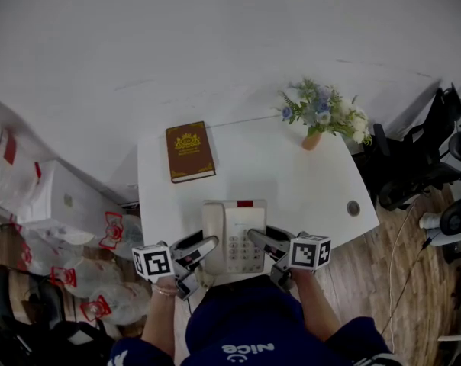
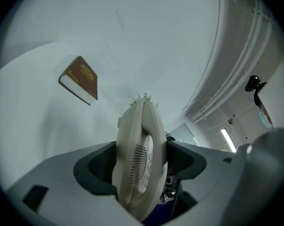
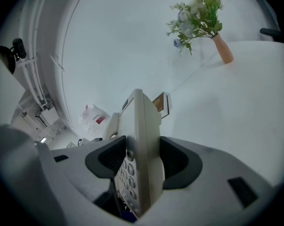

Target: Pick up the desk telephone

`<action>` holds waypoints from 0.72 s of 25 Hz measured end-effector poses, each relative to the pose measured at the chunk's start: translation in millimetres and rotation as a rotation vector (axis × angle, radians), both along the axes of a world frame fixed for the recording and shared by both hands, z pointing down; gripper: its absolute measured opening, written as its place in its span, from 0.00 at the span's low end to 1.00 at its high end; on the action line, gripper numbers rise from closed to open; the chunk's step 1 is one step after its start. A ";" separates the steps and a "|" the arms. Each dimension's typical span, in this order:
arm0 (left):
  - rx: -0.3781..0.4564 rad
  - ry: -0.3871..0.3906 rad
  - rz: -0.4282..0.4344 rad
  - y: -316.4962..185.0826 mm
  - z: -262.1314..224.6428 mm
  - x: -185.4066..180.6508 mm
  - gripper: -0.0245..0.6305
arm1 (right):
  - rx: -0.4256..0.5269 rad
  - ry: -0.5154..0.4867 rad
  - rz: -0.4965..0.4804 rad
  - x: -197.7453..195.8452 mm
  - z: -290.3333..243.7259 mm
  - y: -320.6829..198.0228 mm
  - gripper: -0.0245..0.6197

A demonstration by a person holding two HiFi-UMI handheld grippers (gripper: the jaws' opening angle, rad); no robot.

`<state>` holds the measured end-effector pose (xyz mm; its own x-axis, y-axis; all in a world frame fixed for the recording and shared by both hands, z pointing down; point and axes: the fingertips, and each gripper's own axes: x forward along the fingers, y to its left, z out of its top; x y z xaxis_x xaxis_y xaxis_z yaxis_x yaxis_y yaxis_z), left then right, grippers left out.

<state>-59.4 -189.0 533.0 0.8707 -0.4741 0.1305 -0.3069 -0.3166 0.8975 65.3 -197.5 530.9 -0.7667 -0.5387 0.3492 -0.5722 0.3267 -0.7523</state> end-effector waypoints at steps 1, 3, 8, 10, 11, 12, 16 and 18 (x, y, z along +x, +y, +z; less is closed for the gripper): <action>0.010 0.006 -0.004 -0.3 -5.3 -1.2 0.57 | 0.014 0.000 0.002 -1.2 -5.3 -0.4 0.42; 0.028 0.009 -0.017 -1.0 -14.1 -4.6 0.57 | 0.041 -0.002 0.007 -4.1 -15.9 -1.2 0.42; 0.076 0.006 -0.039 -2.1 -33.9 -8.6 0.57 | 0.097 -0.005 -0.011 -8.1 -35.7 -5.1 0.42; 0.110 -0.002 -0.043 -1.8 -42.6 -8.9 0.57 | 0.118 -0.007 -0.011 -8.2 -43.6 -4.7 0.42; 0.133 -0.011 -0.040 -1.5 -47.6 -9.5 0.57 | 0.130 -0.009 -0.008 -8.3 -47.6 -3.7 0.42; 0.154 -0.021 -0.037 -1.2 -52.5 -10.2 0.57 | 0.141 -0.011 -0.006 -8.5 -51.5 -2.8 0.42; 0.212 -0.027 -0.036 -1.6 -74.7 -6.5 0.57 | 0.186 -0.032 -0.003 -6.6 -65.4 -1.9 0.42; 0.227 -0.023 -0.042 -1.2 -82.6 -5.6 0.57 | 0.209 -0.035 0.001 -5.6 -73.5 -1.4 0.42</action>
